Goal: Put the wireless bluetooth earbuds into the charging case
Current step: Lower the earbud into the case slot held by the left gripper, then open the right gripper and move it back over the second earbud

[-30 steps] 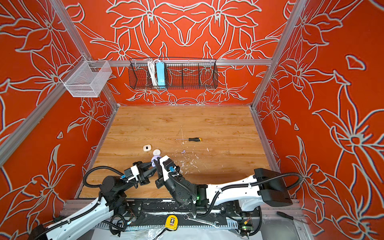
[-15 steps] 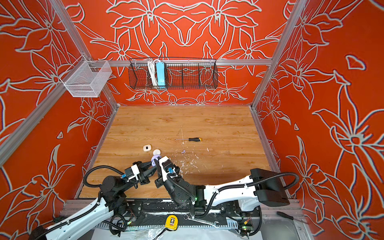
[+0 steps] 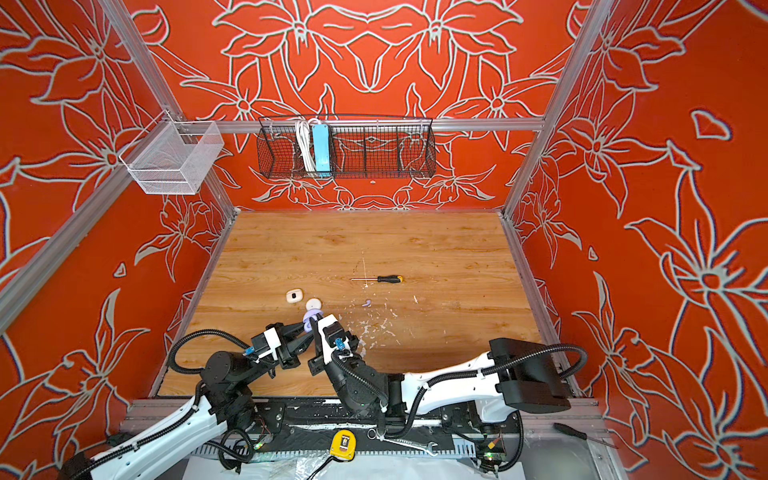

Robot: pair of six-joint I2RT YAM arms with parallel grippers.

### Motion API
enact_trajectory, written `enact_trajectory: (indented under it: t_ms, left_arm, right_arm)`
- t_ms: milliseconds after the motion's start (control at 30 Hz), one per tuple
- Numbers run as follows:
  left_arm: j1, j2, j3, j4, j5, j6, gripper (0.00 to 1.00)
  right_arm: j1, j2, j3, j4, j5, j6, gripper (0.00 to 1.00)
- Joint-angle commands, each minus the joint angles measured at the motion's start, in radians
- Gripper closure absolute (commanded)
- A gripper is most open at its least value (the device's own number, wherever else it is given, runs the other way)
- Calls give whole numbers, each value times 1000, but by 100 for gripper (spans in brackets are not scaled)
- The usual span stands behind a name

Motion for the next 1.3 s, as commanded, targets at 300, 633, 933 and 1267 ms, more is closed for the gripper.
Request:
enact_trajectory:
  t_ms: [300,633,933,1267]
  left_arm:
    - [-4,-59,-24,27,-144,-19,100]
    - [-4,-78,-17,4,-140,-16,100]
    - [-4,-65,-15,-1,-147,-7,100]
    - [-4,-43,-2,-10,-114,0,100]
  right_arm:
    - [44,111,11,68,40,-26,88]
    - [43,144,45,63,65,-54,88]
    - [45,49,49,-86,-15,-17,69]
    - [33,-219,-22,-394,-57,52,64]
